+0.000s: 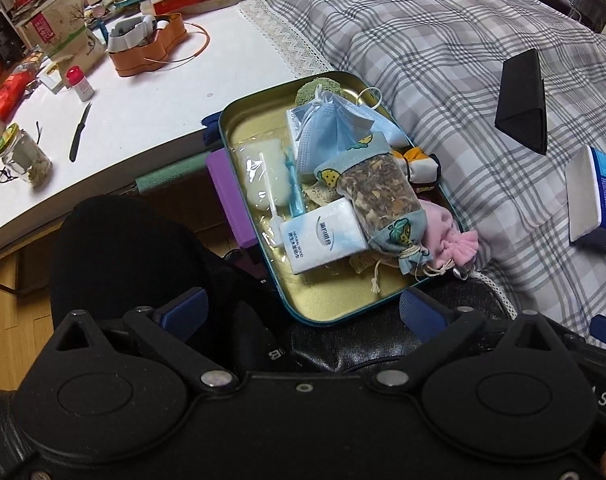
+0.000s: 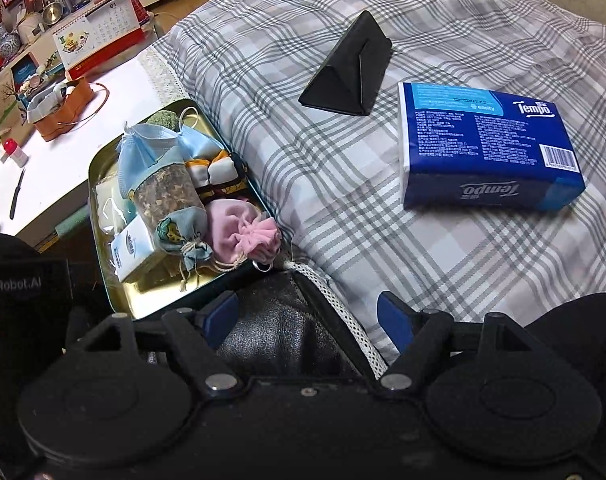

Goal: Organize soft objects

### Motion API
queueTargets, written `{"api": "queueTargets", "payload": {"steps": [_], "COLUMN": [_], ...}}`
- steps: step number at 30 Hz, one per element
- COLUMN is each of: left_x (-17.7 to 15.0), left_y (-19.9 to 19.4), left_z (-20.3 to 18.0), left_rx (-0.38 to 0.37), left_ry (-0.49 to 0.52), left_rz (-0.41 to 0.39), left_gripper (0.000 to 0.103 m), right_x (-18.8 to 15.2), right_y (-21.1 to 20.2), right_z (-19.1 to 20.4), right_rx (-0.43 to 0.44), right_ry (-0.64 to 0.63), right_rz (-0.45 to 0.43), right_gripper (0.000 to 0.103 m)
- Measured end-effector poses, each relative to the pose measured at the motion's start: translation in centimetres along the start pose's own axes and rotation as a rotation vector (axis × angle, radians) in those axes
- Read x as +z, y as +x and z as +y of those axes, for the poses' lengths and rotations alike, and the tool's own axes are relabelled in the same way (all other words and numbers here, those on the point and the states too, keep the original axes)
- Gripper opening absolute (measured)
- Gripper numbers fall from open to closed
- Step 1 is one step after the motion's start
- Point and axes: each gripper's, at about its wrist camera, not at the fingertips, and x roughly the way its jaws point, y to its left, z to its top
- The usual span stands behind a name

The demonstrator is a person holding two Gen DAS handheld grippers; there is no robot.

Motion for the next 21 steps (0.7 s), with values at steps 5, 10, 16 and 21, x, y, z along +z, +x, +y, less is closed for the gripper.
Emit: {"api": "queueTargets", "payload": {"steps": [5,10,16,21], "left_x": [-0.56,-0.91,-1.02,-1.0], "left_y": [0.0,0.19,0.39,0.53], "left_z": [0.29,0.63,0.64,0.36], "left_rx": [0.011,0.012,0.013,0.019], "left_ry": [-0.02,-0.04,-0.045,-0.039], "left_rz": [-0.007,0.0,0.004,0.006], "left_gripper": [0.099,0.099,0.099,0.099], "right_x": [-0.36,-0.49,-0.61,-0.63], "right_y": [-0.01,-0.09,-0.1,0.08], "right_z": [0.23,0.52,0.66,0.58], "right_rx": [-0.009,-0.008,-0.007,-0.007], "right_ry": [-0.011,-0.017,-0.025,-0.023], "right_rz": [-0.001,-0.001,0.0,0.005], "right_gripper": [0.075,0.075,0.075,0.075]}}
